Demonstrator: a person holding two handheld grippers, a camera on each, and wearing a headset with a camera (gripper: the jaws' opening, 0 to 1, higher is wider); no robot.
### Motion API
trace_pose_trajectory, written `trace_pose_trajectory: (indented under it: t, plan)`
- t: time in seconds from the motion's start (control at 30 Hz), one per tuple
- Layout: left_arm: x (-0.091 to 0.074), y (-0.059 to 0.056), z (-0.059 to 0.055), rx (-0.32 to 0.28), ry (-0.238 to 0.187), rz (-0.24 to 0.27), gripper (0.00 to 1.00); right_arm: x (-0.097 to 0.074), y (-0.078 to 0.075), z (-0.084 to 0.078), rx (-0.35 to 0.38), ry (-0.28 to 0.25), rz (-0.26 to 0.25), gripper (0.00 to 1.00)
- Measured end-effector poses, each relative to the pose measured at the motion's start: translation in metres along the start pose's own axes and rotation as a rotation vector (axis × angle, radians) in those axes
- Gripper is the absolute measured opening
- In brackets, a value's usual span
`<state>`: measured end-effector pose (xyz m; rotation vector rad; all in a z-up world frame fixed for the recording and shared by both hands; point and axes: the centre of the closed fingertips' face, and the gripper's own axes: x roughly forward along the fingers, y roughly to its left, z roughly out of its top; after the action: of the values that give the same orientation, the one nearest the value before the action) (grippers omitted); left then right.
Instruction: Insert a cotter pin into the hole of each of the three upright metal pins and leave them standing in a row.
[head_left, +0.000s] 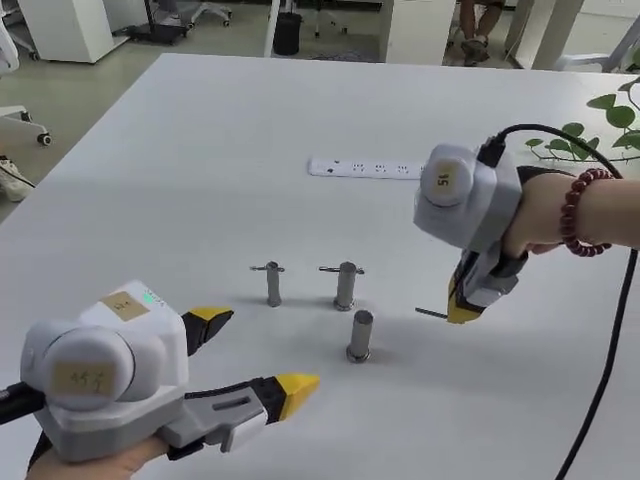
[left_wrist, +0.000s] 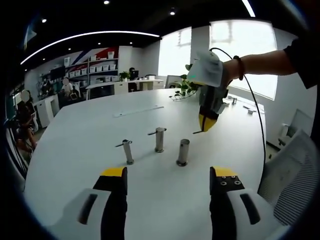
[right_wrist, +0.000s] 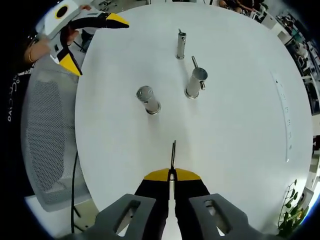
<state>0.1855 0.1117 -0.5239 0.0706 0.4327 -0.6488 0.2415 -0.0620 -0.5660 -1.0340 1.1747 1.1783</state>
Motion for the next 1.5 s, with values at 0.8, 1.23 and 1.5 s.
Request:
trace_pose_trajectory:
  t: [0.8, 1.23, 1.5]
  plan:
    - [0.012, -0.021, 0.005, -0.021, 0.066, -0.107, 0.39, -0.017, 0.027, 0.044, -0.137, -0.188, -0.017, 0.00]
    - [0.021, -0.038, 0.008, -0.165, 0.073, -0.192, 0.27, -0.016, 0.055, 0.070, -0.225, -0.297, -0.011, 0.00]
    - [0.028, -0.043, 0.010, -0.253, 0.071, -0.201, 0.19, -0.013, 0.067, 0.084, -0.258, -0.360, -0.011, 0.00]
